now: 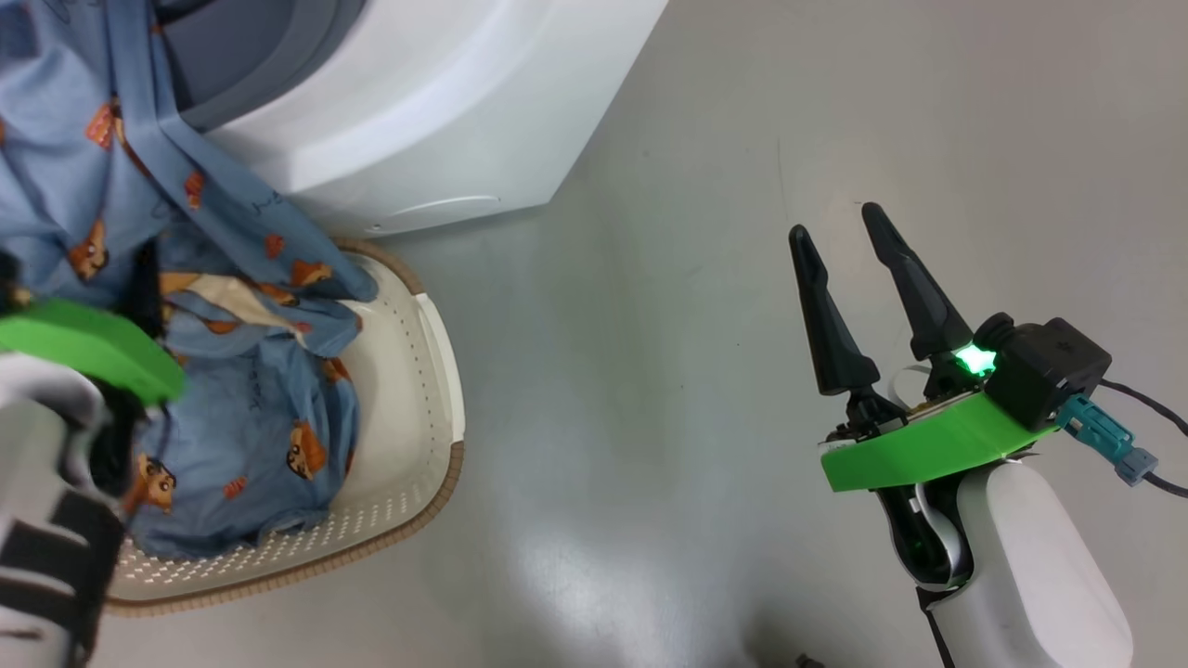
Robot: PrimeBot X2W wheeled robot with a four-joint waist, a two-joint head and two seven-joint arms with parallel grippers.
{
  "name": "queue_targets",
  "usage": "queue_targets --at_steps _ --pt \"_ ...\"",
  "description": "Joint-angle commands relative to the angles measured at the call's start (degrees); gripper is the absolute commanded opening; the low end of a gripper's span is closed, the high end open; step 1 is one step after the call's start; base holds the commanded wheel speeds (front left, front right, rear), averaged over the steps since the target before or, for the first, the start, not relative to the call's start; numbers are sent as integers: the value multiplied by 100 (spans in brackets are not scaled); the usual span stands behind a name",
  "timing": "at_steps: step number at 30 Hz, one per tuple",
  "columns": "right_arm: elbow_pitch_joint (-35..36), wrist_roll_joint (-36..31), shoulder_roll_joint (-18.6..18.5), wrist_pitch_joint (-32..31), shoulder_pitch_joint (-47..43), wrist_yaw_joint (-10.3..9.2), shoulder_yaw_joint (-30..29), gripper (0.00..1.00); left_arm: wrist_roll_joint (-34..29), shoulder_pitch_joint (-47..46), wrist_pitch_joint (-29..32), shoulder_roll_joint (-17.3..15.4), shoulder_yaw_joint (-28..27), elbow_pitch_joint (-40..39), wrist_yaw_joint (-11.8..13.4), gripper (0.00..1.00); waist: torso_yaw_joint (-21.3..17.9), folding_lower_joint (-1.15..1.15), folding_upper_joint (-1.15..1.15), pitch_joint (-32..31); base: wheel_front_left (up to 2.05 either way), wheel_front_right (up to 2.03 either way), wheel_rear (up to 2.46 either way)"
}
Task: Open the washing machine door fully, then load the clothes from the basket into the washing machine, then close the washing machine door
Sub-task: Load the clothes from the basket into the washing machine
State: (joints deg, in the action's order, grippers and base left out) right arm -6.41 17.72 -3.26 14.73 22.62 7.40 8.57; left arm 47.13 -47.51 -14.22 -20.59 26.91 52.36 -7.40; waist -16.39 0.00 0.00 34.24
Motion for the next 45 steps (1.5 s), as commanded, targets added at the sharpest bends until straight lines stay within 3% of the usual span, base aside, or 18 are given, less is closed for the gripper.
queue_targets --at_steps 1,4,5,6,7,19,31,38,45 --pt "161 17 36 27 37 9 113 100 -36 -193 -74 -274 -273 -44 -9 100 -20 0 0 50 0 0 0" --pt "150 44 36 27 55 9 119 100 -167 -256 -75 -282 -483 -91 -9 100 -26 0 0 68 0 0 0" --pt "146 52 37 27 54 9 119 100 -206 -245 -76 -270 -527 -106 -9 69 -27 0 0 68 0 0 0" --pt "141 57 37 27 52 9 118 100 -239 -231 -76 -255 -557 -118 -9 30 -25 0 0 64 0 0 0" --pt "134 64 37 27 49 9 116 100 -269 -219 -76 -242 -578 -132 -9 0 -23 0 0 61 0 0 0" --pt "111 78 37 27 15 9 80 100 -647 275 -77 -231 -724 -881 -9 0 119 0 0 -83 0 0 0" --pt "67 62 38 27 -46 9 30 100 -1141 1167 -77 -181 -1576 -2612 -9 0 347 0 0 -302 0 0 0" --pt "52 67 38 27 -23 9 115 100 -1308 651 53 -243 -1700 -3162 40 0 352 0 0 -279 0 0 0" --pt "99 166 38 27 16 9 166 100 -1459 -418 587 -436 -1566 -2691 74 0 92 0 0 -21 0 0 0"
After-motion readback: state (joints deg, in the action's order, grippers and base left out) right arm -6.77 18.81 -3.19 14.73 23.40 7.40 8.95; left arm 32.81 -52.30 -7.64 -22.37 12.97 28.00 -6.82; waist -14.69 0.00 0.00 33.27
